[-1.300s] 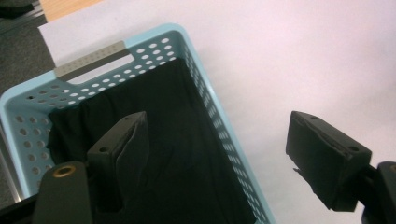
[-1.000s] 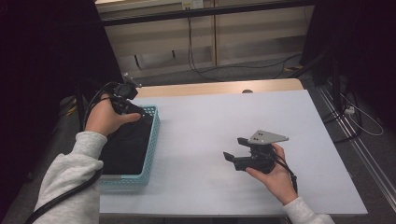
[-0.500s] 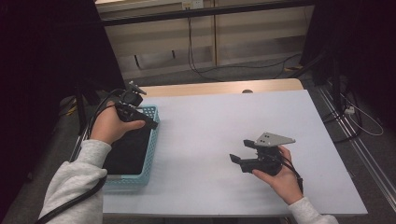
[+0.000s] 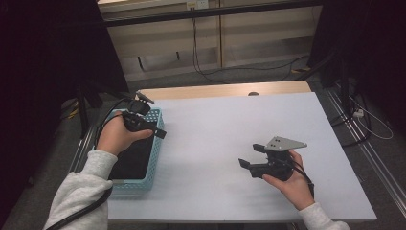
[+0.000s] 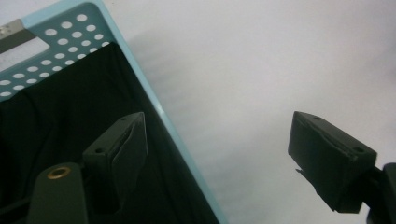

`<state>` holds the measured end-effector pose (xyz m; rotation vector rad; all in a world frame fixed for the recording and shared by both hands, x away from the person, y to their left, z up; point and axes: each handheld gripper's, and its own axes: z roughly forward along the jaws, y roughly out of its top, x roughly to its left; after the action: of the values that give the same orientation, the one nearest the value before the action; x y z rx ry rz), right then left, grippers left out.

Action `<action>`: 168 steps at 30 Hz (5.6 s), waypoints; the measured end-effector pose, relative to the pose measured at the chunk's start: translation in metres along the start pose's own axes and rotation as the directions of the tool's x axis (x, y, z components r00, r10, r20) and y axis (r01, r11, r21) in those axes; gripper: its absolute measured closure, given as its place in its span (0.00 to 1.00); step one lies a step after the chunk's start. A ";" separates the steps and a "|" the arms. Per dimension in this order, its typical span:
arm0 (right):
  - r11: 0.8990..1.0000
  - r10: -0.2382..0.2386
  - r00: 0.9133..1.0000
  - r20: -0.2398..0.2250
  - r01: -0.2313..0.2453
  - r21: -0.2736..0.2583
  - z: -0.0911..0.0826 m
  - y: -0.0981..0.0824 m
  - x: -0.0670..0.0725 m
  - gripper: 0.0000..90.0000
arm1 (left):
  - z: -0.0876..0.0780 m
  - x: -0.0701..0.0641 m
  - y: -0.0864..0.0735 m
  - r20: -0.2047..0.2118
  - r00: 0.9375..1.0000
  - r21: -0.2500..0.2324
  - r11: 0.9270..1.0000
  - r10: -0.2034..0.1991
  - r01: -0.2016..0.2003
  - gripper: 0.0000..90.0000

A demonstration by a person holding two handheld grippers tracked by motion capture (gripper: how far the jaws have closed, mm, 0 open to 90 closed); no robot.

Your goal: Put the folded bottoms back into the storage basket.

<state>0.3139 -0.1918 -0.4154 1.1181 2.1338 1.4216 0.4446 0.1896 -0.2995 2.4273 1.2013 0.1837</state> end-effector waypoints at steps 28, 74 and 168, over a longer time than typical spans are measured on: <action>0.999 -0.008 1.000 0.005 0.008 0.034 -0.017 -0.011 -0.010 0.25 | 0.025 -0.027 -0.013 0.072 0.996 -0.022 0.998 0.055 -0.054 0.21; 0.998 0.008 0.999 0.034 -0.010 0.060 -0.047 -0.030 -0.024 0.24 | 0.060 -0.065 -0.031 0.156 0.979 -0.054 0.991 0.133 -0.126 0.21; 0.989 0.011 0.998 0.063 -0.021 0.145 -0.078 -0.058 -0.038 0.24 | 0.096 -0.068 -0.103 0.278 0.956 -0.225 0.974 0.098 -0.034 0.16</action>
<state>0.2628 -0.2795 -0.4381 1.2183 2.2189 1.2367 0.3564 0.1619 -0.4252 2.2115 0.9201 -0.0193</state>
